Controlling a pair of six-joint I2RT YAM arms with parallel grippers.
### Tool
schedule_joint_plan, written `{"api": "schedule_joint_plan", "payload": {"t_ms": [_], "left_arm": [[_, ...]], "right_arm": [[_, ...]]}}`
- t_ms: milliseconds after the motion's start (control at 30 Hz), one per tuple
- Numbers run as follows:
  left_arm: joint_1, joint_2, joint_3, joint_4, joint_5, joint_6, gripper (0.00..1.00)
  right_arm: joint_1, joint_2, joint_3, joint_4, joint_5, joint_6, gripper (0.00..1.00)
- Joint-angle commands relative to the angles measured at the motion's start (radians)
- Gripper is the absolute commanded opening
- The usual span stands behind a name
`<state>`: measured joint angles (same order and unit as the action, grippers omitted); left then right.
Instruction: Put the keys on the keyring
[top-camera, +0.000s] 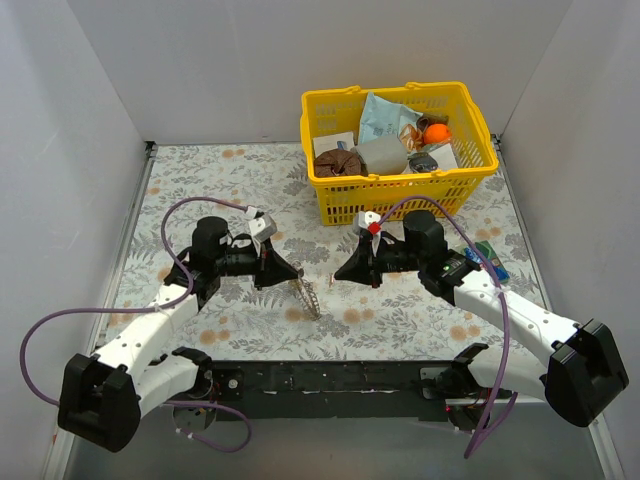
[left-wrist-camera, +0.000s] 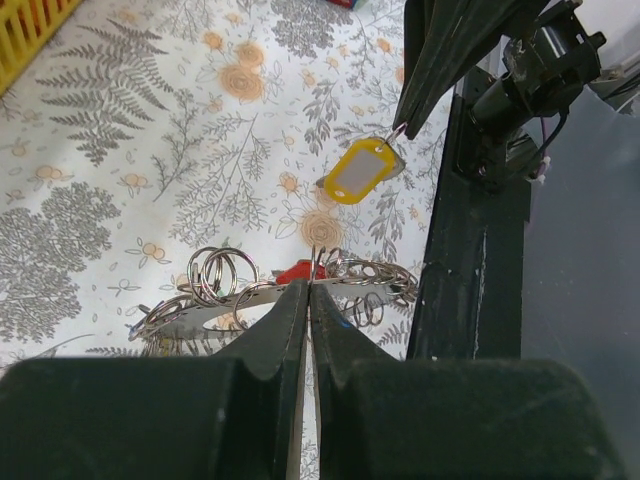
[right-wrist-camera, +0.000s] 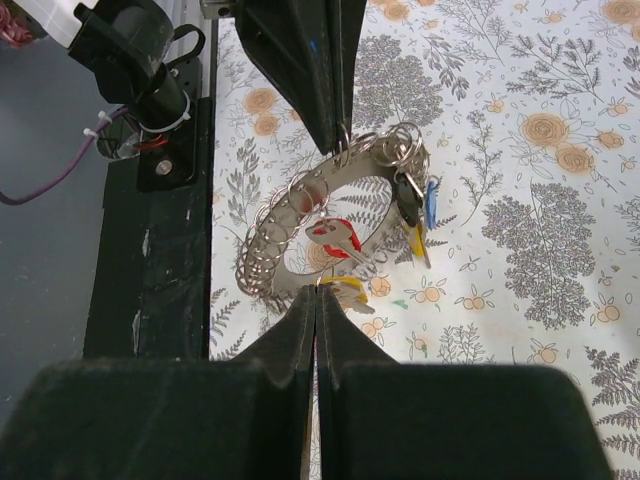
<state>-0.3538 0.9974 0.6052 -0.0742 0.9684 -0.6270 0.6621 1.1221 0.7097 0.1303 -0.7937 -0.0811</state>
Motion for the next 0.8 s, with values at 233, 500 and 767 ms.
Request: {"api": "schedule_joint_plan", "payload": {"t_ms": [233,500,767], "left_arm": [[-0.103,0.087,0.053,-0.016,-0.117,-0.048,0.0],[-0.145,0.112,0.027,0.066,-0.212,-0.132,0.0],[-0.172,0.11,0.011,0.113,-0.221,-0.125,0.0]], "right_arm": [[-0.009,0.016,-0.009,0.058,-0.022,0.007,0.01],[-0.018,0.019,-0.018,0.058,-0.019,0.004,0.01],[-0.024,0.028,-0.01,0.046,-0.027,-0.008,0.01]]}}
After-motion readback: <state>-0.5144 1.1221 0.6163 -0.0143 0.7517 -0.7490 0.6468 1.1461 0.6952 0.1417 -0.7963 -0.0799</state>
